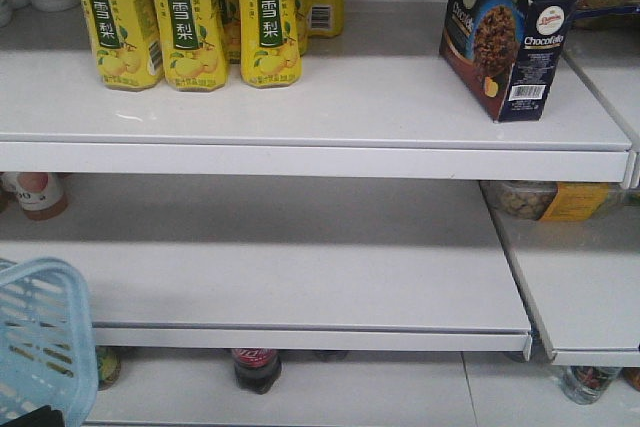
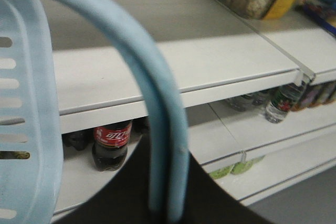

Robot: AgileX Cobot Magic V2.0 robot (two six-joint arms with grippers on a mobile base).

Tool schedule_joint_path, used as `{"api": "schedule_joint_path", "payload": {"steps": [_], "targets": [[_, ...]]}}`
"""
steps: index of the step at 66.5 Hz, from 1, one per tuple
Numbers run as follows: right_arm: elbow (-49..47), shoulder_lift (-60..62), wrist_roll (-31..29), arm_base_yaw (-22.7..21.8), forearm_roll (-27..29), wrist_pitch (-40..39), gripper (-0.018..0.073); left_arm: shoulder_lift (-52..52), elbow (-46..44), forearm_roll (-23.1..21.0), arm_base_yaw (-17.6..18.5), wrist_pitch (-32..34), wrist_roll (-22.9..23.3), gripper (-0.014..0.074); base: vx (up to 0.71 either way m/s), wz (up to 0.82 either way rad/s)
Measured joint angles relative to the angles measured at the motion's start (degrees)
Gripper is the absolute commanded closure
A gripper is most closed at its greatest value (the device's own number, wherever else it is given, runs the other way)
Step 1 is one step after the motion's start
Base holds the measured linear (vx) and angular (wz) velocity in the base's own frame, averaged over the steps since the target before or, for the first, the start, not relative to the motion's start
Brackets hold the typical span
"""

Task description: Left arm holds basket, right arm returns cookies

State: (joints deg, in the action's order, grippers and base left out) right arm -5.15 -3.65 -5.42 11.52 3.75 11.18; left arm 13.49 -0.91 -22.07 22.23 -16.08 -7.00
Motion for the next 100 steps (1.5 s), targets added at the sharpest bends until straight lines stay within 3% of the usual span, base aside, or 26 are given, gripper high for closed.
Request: {"api": "schedule_joint_path", "payload": {"steps": [6, 13, 18, 25, 33, 39, 53, 59, 84, 100], "targets": [[0.0, 0.0, 0.0, 0.0, 0.0, 0.0, 0.0566, -3.78, 2.18, 12.15, -1.58, 0.28, 15.54, 0.0599, 0.0, 0.0], [0.0, 0.0, 0.0, 0.0, 0.0, 0.0, 0.0566, -7.24, 2.81, 24.63, -4.96, 0.26, 26.56, 0.0599, 0.0, 0.0], [0.0, 0.0, 0.0, 0.0, 0.0, 0.0, 0.0566, -9.43, 2.87, 30.59, -8.81, 0.31, 30.26, 0.0599, 0.0, 0.0], [0.0, 0.0, 0.0, 0.0, 0.0, 0.0, 0.0566, -12.0, 2.87, 32.16, -14.23, -0.2, 31.91, 0.0599, 0.0, 0.0], [0.0, 0.0, 0.0, 0.0, 0.0, 0.0, 0.0566, -13.82, 2.87, 32.42, -19.66, -0.59, 32.21, 0.0599, 0.0, 0.0], [0.0, 0.0, 0.0, 0.0, 0.0, 0.0, 0.0566, -13.88, 2.87, 32.13, -21.82, -0.59, 30.17, 0.0599, 0.0, 0.0], [0.0, 0.0, 0.0, 0.0, 0.0, 0.0, 0.0566, -13.88, 2.87, 23.7, -22.81, -0.66, 14.42, 0.0599, 0.0, 0.0], [0.0, 0.0, 0.0, 0.0, 0.0, 0.0, 0.0566, -13.88, 2.87, 21.68, -22.81, -0.6, 10.79, 0.0599, 0.0, 0.0], [0.0, 0.0, 0.0, 0.0, 0.0, 0.0, 0.0566, -13.88, 2.87, 21.36, -23.51, 1.47, 9.58, 0.0599, 0.0, 0.0], [0.0, 0.0, 0.0, 0.0, 0.0, 0.0, 0.0566, -13.88, 2.87, 21.36, -22.01, 1.83, 9.58, 0.0599, 0.0, 0.0]]}}
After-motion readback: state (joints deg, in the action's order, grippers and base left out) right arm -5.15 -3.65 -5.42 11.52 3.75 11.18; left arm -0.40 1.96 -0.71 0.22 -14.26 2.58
